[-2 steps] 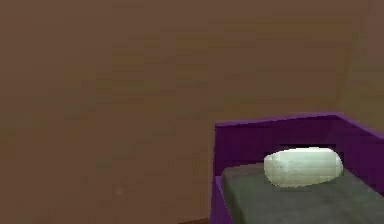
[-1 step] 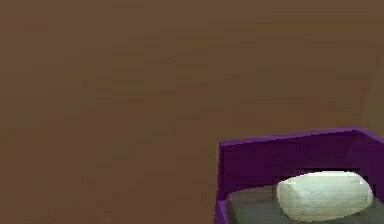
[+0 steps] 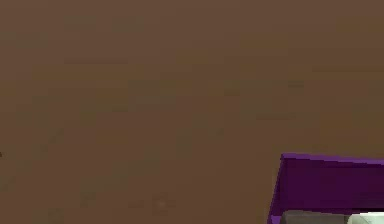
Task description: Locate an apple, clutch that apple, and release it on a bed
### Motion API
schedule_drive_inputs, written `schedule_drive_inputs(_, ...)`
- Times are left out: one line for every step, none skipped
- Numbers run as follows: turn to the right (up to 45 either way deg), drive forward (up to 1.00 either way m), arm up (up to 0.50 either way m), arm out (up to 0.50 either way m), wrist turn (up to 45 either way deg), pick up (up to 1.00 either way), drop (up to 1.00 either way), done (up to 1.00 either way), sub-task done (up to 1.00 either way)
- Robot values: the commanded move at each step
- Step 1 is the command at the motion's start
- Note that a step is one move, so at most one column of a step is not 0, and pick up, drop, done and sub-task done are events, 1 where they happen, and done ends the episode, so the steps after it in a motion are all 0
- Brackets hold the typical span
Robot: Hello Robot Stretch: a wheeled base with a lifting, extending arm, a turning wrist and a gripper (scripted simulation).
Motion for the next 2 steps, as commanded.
schedule_drive_inputs(0.0, 0.00, 0.00, 0.28, 0.0, 0.00, 0.00, 0.00, 0.00)
schedule_drive_inputs(0.0, 0.00, 0.00, 0.00, 45.0, 0.00, 0.00, 0.00, 0.00)
